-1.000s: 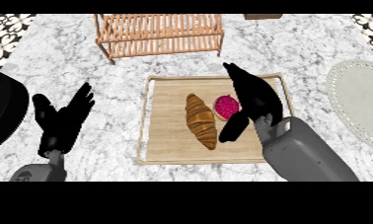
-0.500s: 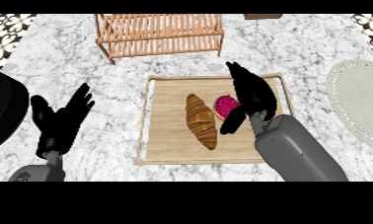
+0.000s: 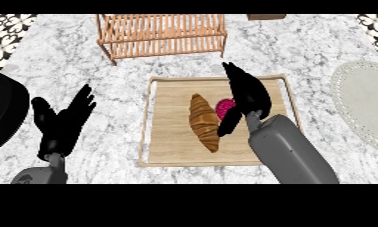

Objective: Pick the cupcake from the tray and place it in the tiered shelf

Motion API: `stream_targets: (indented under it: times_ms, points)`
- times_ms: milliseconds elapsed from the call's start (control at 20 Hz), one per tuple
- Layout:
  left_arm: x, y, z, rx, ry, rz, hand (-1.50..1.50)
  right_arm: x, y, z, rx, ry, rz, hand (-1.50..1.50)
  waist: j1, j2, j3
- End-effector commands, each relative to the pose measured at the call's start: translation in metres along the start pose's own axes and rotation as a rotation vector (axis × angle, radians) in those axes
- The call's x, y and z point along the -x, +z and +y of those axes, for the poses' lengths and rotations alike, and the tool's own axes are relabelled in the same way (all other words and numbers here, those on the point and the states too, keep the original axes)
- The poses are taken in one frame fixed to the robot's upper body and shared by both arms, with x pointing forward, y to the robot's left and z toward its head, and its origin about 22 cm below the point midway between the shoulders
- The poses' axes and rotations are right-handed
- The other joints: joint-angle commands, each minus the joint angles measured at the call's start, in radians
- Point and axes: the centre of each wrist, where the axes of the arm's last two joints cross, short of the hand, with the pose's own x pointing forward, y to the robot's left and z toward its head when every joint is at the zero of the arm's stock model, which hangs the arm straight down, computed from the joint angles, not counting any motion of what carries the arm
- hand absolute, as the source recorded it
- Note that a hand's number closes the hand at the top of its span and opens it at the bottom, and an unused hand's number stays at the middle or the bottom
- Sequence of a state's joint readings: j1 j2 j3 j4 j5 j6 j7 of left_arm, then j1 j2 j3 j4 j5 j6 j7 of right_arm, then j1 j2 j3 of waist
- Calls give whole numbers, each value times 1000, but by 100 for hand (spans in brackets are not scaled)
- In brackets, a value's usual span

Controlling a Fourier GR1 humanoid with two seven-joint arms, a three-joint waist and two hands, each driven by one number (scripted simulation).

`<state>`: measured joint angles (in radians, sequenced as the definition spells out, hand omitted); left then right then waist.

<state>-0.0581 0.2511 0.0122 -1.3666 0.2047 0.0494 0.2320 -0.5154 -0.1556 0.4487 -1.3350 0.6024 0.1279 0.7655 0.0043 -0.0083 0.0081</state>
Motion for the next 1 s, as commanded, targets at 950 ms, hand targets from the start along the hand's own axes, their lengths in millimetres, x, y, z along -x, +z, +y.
stream_targets:
  times_ms: [950]
  points:
    - [-3,-10,-24,60,-26,52,0,-103,53,57,-63,34,-279,150,62,17,-9]
